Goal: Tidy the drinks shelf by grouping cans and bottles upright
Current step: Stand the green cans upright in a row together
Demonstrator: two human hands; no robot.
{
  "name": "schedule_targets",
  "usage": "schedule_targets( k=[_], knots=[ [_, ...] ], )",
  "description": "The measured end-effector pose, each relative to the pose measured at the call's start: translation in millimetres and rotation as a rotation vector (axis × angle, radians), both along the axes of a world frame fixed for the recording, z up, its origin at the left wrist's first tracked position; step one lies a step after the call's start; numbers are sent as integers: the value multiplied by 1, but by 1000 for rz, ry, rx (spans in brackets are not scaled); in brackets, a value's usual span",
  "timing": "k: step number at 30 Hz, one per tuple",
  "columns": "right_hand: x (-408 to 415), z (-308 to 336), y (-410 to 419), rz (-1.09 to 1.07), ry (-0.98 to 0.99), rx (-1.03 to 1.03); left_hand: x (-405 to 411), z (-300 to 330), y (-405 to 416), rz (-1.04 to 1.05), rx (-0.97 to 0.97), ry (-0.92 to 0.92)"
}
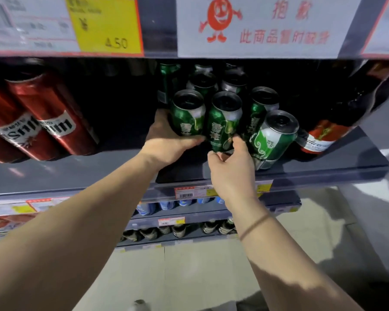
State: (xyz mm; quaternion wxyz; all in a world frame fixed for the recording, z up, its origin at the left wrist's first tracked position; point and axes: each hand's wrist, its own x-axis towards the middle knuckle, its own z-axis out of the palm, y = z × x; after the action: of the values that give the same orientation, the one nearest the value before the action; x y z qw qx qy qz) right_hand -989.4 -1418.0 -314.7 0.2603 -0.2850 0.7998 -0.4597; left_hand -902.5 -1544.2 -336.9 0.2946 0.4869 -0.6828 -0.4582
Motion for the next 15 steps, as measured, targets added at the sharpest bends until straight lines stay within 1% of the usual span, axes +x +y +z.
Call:
schedule_targets(
  k=[3, 5, 8, 10, 15],
  knots=[
    [-5, 6, -1, 5, -68, -16, -5, -1, 3, 88, -11, 10],
    [-7, 7, -4, 32, -63, -1, -4, -2, 3, 177, -58, -9],
    [-4, 5, -8, 88, -14, 37, 4, 0, 1, 303, -172, -141],
    [0, 4, -10, 99, -7, 40, 8, 2, -6, 325, -150, -179],
    [2, 7, -13, 37, -62, 10, 11, 3, -15, 274, -70, -19]
  ],
)
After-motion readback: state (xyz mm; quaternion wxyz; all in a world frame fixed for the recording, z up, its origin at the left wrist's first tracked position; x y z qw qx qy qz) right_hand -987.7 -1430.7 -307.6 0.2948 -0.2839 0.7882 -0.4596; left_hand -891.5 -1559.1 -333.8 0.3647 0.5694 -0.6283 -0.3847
